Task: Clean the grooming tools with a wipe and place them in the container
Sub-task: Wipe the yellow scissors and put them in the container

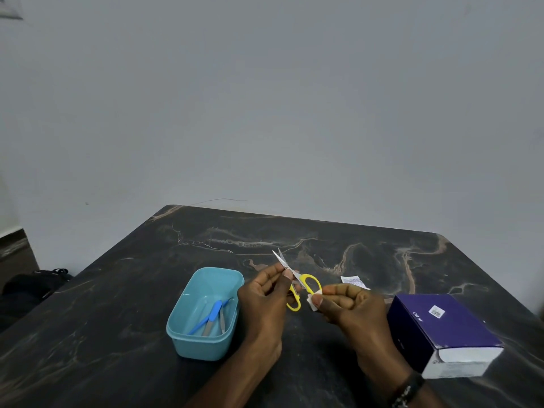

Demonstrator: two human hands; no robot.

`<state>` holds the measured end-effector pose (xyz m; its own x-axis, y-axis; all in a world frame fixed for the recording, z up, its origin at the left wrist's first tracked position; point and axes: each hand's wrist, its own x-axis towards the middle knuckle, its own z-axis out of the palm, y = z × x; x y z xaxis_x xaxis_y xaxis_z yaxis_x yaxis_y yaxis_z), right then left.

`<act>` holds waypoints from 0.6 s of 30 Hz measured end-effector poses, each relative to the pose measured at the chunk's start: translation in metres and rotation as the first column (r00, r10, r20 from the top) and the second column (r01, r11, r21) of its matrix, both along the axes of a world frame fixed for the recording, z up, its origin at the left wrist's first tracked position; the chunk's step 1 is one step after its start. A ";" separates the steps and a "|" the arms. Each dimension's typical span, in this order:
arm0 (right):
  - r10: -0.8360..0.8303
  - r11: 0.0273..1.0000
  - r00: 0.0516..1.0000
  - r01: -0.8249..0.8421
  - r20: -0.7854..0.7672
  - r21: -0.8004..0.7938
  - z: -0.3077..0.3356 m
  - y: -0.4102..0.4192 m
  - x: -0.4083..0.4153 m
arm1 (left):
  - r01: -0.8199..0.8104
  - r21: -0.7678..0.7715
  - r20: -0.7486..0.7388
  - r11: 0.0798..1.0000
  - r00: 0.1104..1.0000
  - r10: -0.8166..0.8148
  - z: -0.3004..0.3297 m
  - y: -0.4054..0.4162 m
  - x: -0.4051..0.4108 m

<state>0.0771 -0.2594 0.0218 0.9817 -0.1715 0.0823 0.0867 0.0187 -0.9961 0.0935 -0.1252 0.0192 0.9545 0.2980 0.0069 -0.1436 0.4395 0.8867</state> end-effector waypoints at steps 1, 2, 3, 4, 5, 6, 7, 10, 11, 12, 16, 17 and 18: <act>0.007 1.000 1.000 -0.007 -0.005 -0.017 0.000 0.000 0.000 | 0.000 0.000 0.005 1.000 1.000 0.000 0.000 0.000 0.000; 0.014 0.999 1.000 -0.015 -0.011 -0.030 -0.001 0.000 0.000 | -0.001 0.000 0.013 1.000 1.000 0.001 0.000 0.000 0.000; 0.024 0.999 1.000 -0.024 -0.019 -0.041 -0.001 0.000 0.000 | -0.004 0.003 0.020 1.000 1.000 0.004 0.000 0.001 0.000; 0.035 0.998 0.999 -0.037 -0.027 -0.052 -0.001 0.000 -0.001 | -0.010 0.010 0.024 1.000 1.000 0.010 0.000 0.001 0.000; 0.044 0.997 0.998 -0.046 -0.035 -0.062 -0.001 0.000 -0.001 | -0.019 0.020 0.025 1.000 1.000 0.018 0.000 0.001 0.000; 0.047 0.996 0.998 -0.049 -0.038 -0.068 -0.001 -0.001 -0.001 | -0.027 0.031 0.025 0.999 0.999 0.027 0.000 0.001 0.001; 0.043 0.996 0.998 -0.045 -0.034 -0.070 -0.001 -0.001 0.000 | -0.035 0.043 0.022 0.998 0.999 0.035 -0.001 0.001 0.001; 0.022 0.997 1.000 -0.024 -0.021 -0.077 -0.001 -0.001 0.000 | -0.046 0.071 0.018 0.996 0.999 0.045 -0.003 0.001 0.001; 0.018 0.997 1.000 -0.019 -0.017 -0.074 -0.001 -0.001 0.000 | -0.045 0.079 0.018 0.996 0.999 0.044 -0.005 0.001 0.002; 0.016 0.998 1.000 -0.017 -0.013 -0.068 -0.001 -0.001 0.000 | -0.040 0.091 0.015 0.995 0.999 0.038 -0.006 0.002 0.002; 0.000 0.999 1.000 -0.001 -0.005 -0.046 0.000 -0.002 0.000 | 0.026 0.179 -0.009 0.983 1.000 -0.024 -0.011 0.000 0.002; -0.004 0.999 1.000 0.003 -0.006 -0.044 0.000 -0.003 0.001 | 0.045 0.202 -0.011 0.978 0.999 -0.044 -0.012 -0.002 0.002; -0.004 0.999 1.000 0.003 -0.008 -0.046 0.000 -0.003 0.001 | 0.061 0.218 -0.010 0.974 0.998 -0.060 -0.013 -0.003 0.002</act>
<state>0.0780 -0.2627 0.0222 0.9818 -0.1712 0.0824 0.0787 -0.0280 -0.9965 0.0954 -0.1279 0.0060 0.9710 0.2310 0.0616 -0.1190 0.2434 0.9626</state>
